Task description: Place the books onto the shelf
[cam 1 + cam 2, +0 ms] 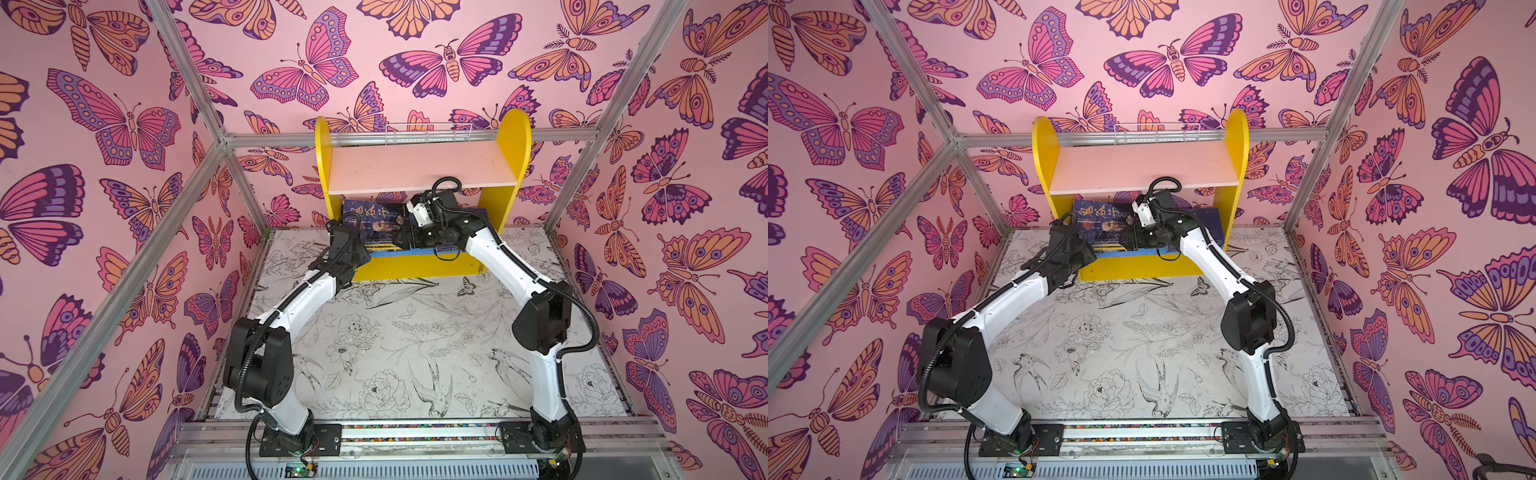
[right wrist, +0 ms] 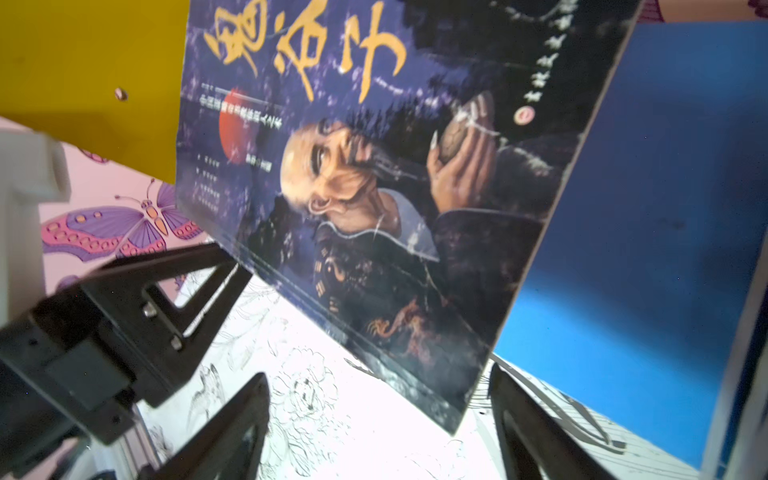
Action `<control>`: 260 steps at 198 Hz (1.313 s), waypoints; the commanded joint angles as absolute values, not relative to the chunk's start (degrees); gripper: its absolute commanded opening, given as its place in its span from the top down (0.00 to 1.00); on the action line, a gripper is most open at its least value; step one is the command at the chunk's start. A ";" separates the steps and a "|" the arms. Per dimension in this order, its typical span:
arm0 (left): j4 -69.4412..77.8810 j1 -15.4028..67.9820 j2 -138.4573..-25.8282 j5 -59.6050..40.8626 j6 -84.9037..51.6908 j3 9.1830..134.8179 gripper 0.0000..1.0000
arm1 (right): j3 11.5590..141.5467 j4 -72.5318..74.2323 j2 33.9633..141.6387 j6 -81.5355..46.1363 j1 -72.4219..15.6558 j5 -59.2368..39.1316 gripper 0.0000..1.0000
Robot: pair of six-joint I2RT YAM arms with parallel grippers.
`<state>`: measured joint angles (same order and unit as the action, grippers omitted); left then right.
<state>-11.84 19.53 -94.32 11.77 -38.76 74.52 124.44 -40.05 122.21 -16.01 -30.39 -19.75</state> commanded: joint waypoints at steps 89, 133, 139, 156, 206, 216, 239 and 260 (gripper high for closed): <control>-12.79 19.60 -95.93 12.40 -37.97 76.50 0.46 | 130.03 -45.55 122.95 -4.37 -30.10 -14.59 0.34; -13.04 19.60 -96.34 12.41 -37.80 76.85 0.46 | 132.26 -44.85 125.53 -4.40 -30.06 -15.91 0.43; -13.04 19.60 -96.30 12.48 -37.71 76.82 0.46 | 132.74 -45.21 125.94 -4.31 -30.06 -16.17 0.43; -13.00 19.60 -96.40 12.65 -37.65 76.90 0.46 | 133.06 -45.42 126.55 -3.84 -30.23 -16.22 0.43; -13.09 19.47 -97.06 12.66 -37.31 77.26 0.46 | 133.32 -43.70 128.11 -4.51 -30.27 -15.72 0.53; -13.09 19.51 -97.29 12.74 -37.27 77.46 0.46 | 133.24 -43.13 128.36 -4.74 -30.28 -15.89 0.55; -13.10 19.38 -97.86 12.88 -37.37 77.69 0.46 | 133.27 -42.06 128.84 -5.26 -30.35 -16.00 0.62; -13.10 19.18 -98.15 12.92 -37.30 77.98 0.46 | 133.42 -41.42 129.19 -5.51 -30.30 -16.00 0.69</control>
<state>-13.58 19.92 -95.77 13.39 -38.61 76.55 131.22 -44.77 127.76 -6.39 -30.41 -15.90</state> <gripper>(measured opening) 0.540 0.344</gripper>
